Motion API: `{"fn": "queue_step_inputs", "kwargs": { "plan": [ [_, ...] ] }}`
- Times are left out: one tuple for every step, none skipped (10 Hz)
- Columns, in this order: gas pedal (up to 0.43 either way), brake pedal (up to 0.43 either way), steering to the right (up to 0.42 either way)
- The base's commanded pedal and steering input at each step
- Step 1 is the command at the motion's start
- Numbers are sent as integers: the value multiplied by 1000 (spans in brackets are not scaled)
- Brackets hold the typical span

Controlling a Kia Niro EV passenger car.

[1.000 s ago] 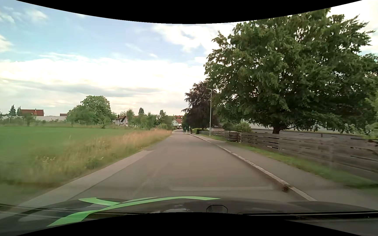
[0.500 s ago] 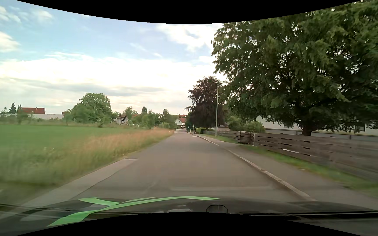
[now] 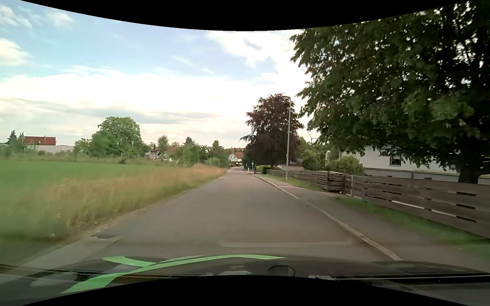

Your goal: Follow the waypoints while adhering to traffic rules and regulations

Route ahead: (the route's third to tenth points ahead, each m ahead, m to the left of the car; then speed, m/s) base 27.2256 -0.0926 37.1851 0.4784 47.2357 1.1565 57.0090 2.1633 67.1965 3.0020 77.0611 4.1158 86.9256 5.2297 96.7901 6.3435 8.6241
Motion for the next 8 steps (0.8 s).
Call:
{"fn": "queue_step_inputs", "kwargs": {
  "plan": [
    [67,0,-10],
    [67,0,-10],
    [67,0,-10],
    [67,0,-10],
    [67,0,-9],
    [67,0,-9],
    [67,0,-9],
    [79,0,-9]
  ]
}}
